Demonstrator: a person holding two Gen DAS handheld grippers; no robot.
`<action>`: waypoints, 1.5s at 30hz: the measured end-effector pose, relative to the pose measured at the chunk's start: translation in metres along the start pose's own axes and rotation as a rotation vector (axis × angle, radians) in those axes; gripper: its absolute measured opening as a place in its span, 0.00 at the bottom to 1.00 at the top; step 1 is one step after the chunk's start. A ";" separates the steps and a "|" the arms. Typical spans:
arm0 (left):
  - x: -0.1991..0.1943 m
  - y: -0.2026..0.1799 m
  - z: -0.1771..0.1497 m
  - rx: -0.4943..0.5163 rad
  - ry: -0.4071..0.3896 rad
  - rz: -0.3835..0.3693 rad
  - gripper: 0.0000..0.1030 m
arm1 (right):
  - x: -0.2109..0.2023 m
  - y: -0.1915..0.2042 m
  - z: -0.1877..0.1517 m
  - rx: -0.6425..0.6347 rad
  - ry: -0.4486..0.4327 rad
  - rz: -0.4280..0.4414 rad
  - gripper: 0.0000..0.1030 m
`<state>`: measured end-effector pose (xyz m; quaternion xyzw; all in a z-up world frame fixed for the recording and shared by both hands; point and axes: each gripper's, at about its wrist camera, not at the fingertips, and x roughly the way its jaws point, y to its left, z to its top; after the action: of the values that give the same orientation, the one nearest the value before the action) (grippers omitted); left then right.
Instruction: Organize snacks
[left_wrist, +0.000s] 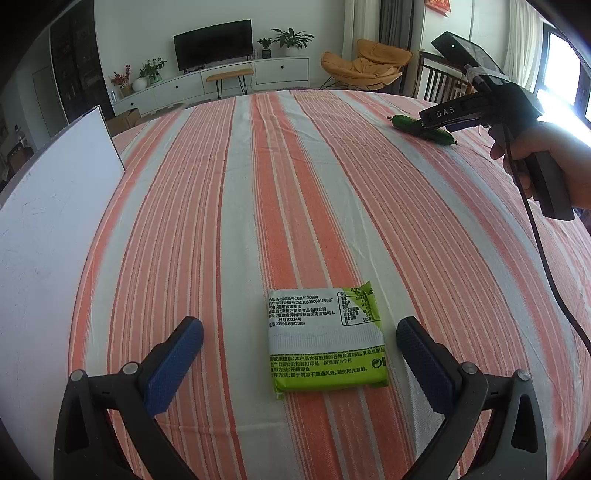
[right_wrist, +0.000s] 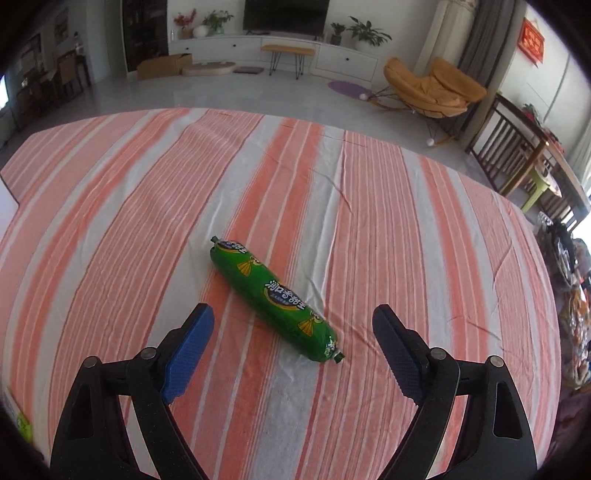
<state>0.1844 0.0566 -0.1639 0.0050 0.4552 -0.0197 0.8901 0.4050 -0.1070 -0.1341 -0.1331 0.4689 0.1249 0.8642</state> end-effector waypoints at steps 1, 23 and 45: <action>0.000 0.000 0.000 0.000 0.000 0.000 1.00 | 0.004 -0.002 0.002 0.004 0.020 0.011 0.66; 0.000 0.000 0.000 0.001 0.000 0.001 1.00 | -0.131 0.019 -0.214 0.367 0.007 0.051 0.23; 0.000 0.000 0.000 0.001 0.000 0.001 1.00 | -0.147 0.070 -0.254 0.335 -0.107 -0.083 0.81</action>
<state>0.1843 0.0567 -0.1636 0.0057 0.4550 -0.0193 0.8903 0.1061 -0.1429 -0.1510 0.0004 0.4304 0.0162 0.9025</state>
